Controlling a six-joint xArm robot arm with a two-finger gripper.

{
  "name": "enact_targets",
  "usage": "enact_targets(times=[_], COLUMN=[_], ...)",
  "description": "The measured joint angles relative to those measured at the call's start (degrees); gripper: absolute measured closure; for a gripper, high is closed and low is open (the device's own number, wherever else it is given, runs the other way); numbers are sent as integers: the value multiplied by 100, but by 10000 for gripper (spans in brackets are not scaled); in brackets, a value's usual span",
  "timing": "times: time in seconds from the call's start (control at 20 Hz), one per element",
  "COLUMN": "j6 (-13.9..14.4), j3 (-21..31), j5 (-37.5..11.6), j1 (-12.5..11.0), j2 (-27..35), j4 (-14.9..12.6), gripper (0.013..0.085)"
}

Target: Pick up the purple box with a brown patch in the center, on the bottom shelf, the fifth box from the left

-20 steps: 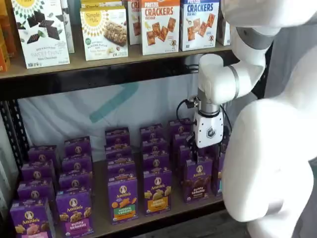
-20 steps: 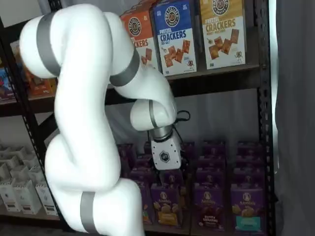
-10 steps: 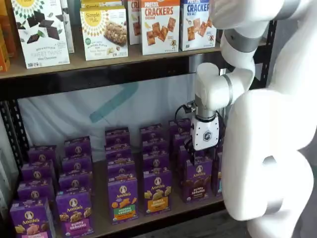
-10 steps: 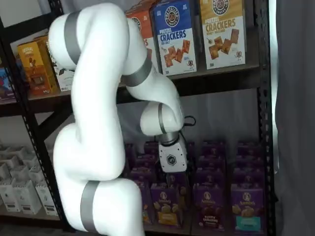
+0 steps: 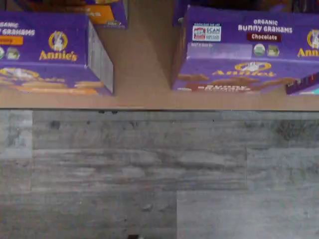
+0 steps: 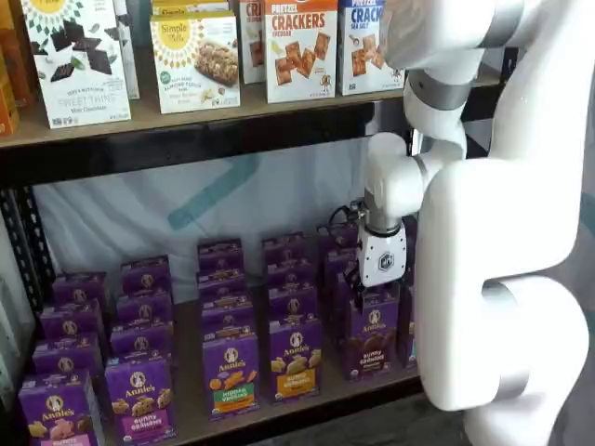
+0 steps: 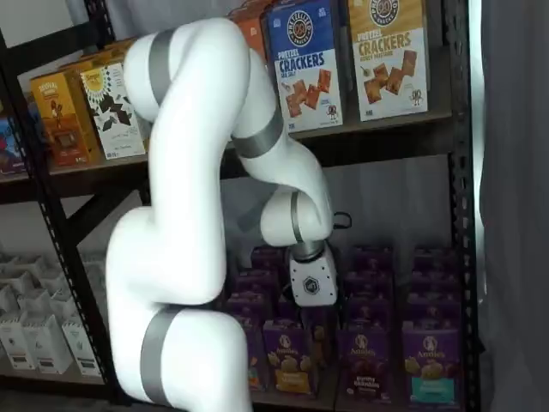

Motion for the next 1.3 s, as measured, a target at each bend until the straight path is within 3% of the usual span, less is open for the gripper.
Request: enact_targets(times=[0.3,0.55,1.3], j6=[-150,-112,-170], j3=[-567,-1117,-2650], j5=[-203,-204,191], j1=[-83,-126,-289], j2=[727,1272,2469], j4=[79,-10,-143], gripper=[130,130,130])
